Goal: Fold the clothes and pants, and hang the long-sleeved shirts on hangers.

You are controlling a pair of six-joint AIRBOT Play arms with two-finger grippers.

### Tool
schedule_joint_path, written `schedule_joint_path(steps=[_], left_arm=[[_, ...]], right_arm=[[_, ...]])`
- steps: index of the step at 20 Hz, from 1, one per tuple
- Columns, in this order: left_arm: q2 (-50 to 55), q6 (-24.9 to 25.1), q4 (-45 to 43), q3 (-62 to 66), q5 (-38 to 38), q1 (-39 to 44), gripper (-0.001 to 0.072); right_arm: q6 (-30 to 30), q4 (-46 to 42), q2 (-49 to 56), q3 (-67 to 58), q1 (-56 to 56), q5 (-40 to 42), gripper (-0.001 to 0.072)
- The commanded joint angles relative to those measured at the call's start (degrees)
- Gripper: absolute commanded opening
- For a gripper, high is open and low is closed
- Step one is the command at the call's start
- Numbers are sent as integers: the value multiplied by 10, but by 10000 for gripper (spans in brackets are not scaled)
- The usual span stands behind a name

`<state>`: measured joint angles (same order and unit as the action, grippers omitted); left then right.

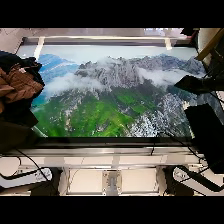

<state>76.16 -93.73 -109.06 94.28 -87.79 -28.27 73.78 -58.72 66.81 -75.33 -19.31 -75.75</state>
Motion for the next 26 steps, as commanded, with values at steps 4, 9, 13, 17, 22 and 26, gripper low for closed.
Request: schedule_joint_path(steps=[4, 9, 13, 17, 22, 26], left_arm=[[-59, -17, 44, -127, 112, -251, 535], [2, -4, 204, -132, 190, -373, 535], [70, 33, 208, -132, 200, -377, 535], [121, 33, 208, -132, 226, -377, 535], [126, 35, 211, -132, 253, -381, 29], [93, 46, 303, -132, 191, -381, 22]], right_arm=[[23, 0, 0, 0, 1, 27, 549], [82, 4, 0, 0, 1, 10, 549], [93, 25, 0, 0, 5, 4, 551], [97, 23, 0, 0, 37, 5, 550], [97, 17, 0, 0, 90, 21, 550], [97, -10, -1, -35, 87, 19, 550]])
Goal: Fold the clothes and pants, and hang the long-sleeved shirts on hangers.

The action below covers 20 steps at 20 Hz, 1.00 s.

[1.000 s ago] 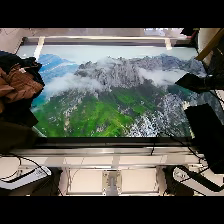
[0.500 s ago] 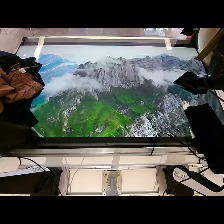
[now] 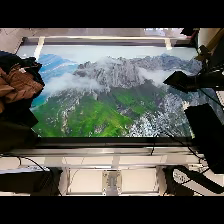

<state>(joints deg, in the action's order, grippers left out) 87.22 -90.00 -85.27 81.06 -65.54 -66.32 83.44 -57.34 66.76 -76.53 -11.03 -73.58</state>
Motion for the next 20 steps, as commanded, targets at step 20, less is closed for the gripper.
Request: schedule_joint_path(steps=[20], left_arm=[[-272, 15, 266, -1, 156, 923, 21]], right_arm=[[-26, -325, 6, -305, -1, -38, 550]])
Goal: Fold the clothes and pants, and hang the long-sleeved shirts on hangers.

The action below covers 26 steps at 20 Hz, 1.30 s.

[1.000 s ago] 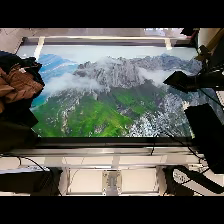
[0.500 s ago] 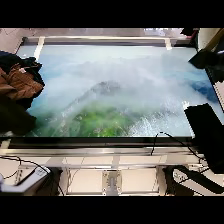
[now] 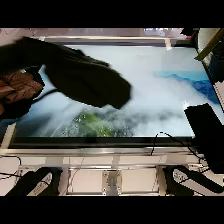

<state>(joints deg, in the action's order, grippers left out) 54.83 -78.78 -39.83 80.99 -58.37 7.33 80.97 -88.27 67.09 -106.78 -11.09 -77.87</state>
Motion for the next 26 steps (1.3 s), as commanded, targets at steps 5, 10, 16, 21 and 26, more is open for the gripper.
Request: schedule_joint_path(steps=[5, 10, 16, 21, 26], left_arm=[[242, -192, -257, 0, 106, 265, 22], [294, -213, -256, 0, 106, 231, 641], [239, -211, -248, 0, 102, 70, 637], [285, -111, -135, 0, 49, 53, 637], [357, 6, 61, 0, 43, 58, 637]], right_arm=[[-1, -18, 17, -1, 0, -26, 550], [-22, -21, 38, 76, -17, -26, 551], [-54, 108, 38, 347, -90, 20, 551], [-118, 231, 38, 532, -90, 73, 551], [-148, 313, 59, 595, -90, 89, 551]])
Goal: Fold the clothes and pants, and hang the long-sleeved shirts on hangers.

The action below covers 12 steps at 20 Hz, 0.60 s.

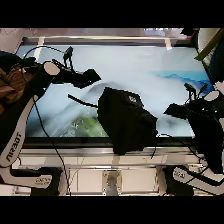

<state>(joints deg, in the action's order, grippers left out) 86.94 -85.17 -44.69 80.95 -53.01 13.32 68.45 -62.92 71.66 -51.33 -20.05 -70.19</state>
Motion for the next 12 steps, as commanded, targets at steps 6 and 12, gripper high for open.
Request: schedule_joint_path(steps=[6, 12], left_arm=[[110, 88, 124, 0, -65, -2, 637], [158, 214, 238, 0, -122, 5, 636]], right_arm=[[-49, 131, 76, 40, -1, -7, 550], [-50, 145, 103, 40, 23, 18, 551]])
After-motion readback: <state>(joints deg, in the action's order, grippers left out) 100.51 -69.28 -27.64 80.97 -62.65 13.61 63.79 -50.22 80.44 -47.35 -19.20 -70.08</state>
